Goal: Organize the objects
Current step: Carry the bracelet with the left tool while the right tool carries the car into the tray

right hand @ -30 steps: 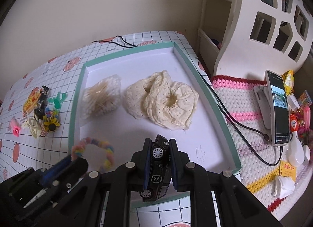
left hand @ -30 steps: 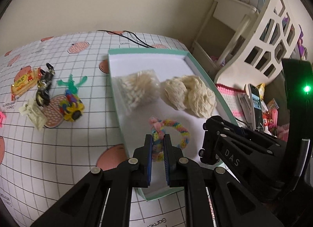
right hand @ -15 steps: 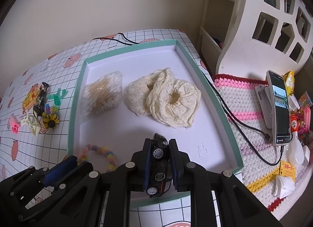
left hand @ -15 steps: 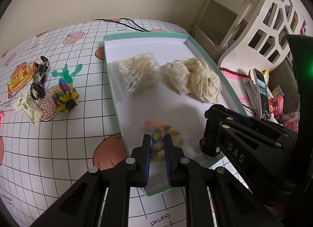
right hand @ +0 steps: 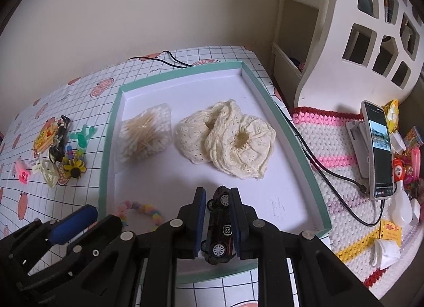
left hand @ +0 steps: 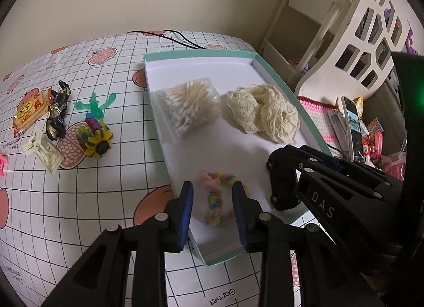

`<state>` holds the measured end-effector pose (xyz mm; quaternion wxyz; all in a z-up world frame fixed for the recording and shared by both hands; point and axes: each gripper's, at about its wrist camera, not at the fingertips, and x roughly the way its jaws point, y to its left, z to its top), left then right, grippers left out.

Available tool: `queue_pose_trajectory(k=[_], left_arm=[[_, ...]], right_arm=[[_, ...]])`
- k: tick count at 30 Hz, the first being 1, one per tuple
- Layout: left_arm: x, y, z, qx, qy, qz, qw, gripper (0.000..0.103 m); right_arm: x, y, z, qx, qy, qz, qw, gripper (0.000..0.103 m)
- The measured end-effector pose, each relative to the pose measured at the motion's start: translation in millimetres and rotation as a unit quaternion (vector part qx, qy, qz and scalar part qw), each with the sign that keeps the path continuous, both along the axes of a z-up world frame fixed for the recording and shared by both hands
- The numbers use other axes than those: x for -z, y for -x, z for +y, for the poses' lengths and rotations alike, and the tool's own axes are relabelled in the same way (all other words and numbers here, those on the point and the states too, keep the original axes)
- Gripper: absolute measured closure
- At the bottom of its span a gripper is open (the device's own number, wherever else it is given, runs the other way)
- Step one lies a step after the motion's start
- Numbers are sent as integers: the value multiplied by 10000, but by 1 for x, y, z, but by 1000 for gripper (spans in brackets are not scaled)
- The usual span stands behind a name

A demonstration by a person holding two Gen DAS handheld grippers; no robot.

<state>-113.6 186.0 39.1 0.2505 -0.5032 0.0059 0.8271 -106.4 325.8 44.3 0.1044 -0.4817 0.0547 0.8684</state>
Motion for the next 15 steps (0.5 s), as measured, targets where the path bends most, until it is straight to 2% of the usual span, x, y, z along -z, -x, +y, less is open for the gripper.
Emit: queue_pose_trajectory(k=[4, 8, 15], left_arm=[[-4, 2, -6, -71, -78, 53, 9999, 70], [-7, 5, -12, -171, -53, 124, 9998, 57], [-6, 15, -31, -546, 101, 106, 9984, 46]], right_arm=[[1, 1, -2, -34, -10, -28, 10000, 83], [2, 2, -5, -63, -19, -49, 10000, 80], [3, 4, -14, -158, -75, -50, 9998, 59]])
